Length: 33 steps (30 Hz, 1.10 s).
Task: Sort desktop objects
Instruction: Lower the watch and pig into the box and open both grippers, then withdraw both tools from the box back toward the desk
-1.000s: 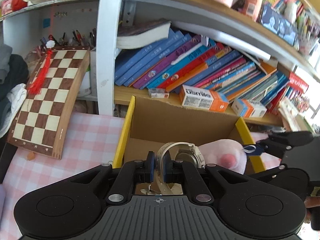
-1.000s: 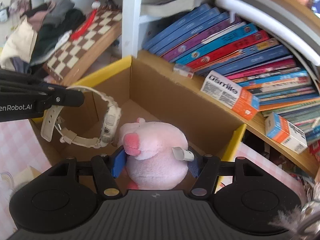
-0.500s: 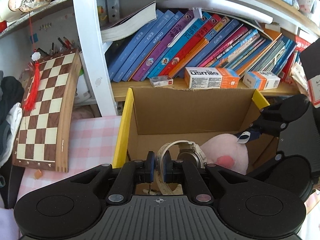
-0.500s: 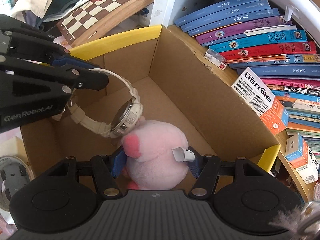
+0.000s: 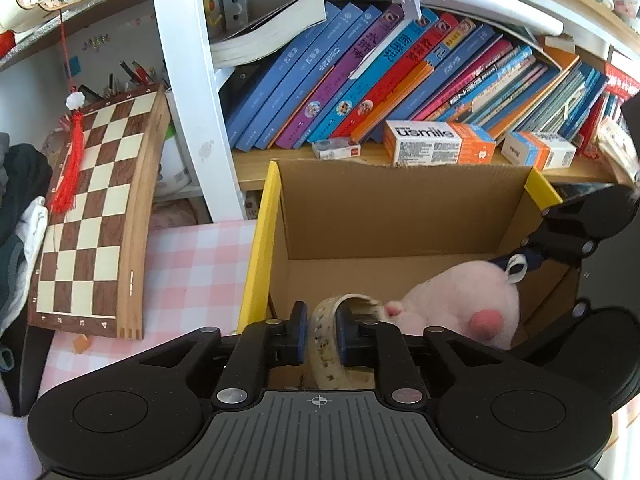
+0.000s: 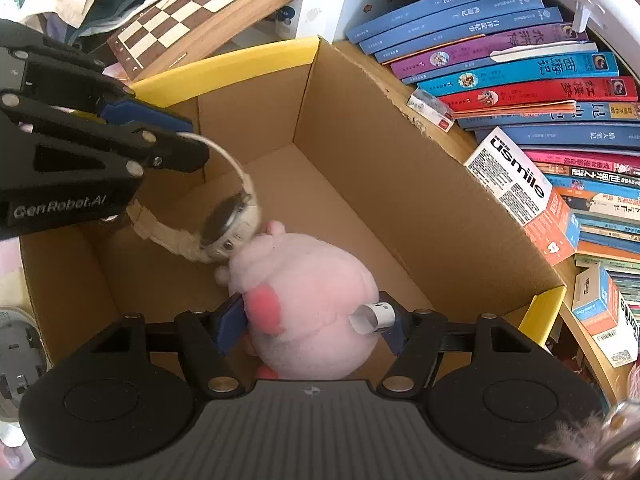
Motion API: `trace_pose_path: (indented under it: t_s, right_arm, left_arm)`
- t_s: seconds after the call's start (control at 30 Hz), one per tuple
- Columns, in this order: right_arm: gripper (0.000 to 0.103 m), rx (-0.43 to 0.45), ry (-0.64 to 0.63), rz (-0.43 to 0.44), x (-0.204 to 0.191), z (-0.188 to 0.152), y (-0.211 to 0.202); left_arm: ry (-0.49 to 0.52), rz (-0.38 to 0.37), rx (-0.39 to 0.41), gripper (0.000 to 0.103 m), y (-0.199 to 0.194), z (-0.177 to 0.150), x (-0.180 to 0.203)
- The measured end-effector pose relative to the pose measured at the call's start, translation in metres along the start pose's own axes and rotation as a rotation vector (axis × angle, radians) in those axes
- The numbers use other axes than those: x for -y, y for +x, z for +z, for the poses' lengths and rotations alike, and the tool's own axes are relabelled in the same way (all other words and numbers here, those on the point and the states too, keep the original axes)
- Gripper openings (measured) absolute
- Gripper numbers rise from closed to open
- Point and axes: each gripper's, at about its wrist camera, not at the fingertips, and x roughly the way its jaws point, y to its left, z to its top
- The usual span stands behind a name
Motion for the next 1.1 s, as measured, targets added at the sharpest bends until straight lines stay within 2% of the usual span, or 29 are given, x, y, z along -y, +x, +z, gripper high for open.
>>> trace_pose_path:
  t_s: [0.1, 0.17, 0.23, 0.37, 0.7, 0.77, 0.93, 1.1]
  right_arm:
    - [0.07, 0.005, -0.005, -0.005, 0.0, 0.0, -0.002]
    - [0.075, 0.012, -0.004, -0.004, 0.0, 0.0, -0.006]
    - [0.079, 0.02, -0.001, -0.002, 0.0, 0.0, -0.01]
    - [0.083, 0.039, 0.008, 0.003, 0.0, -0.001, -0.02]
    - [0.085, 0.102, 0.062, -0.006, -0.001, -0.005, -0.053]
    - [0.086, 0.126, 0.087, -0.009, -0.001, -0.007, -0.063]
    - [0.089, 0.196, 0.169, -0.02, -0.004, -0.018, -0.09]
    - [0.09, 0.242, 0.219, -0.036, -0.014, -0.032, -0.118]
  left_arm:
    - [0.0, -0.011, 0.028, 0.023, -0.005, 0.001, 0.001]
    - [-0.001, -0.015, 0.048, 0.036, -0.009, 0.002, 0.002]
    - [0.008, -0.014, 0.077, 0.041, -0.015, 0.004, 0.003]
    - [-0.005, -0.016, 0.129, 0.057, -0.031, 0.006, 0.004]
    - [-0.037, -0.01, 0.229, 0.072, -0.076, 0.005, 0.002]
    - [-0.031, 0.005, 0.247, 0.078, -0.087, 0.001, 0.002]
    - [-0.014, 0.015, 0.284, 0.085, -0.116, -0.012, 0.002]
    - [-0.003, 0.013, 0.293, 0.087, -0.139, -0.032, -0.002]
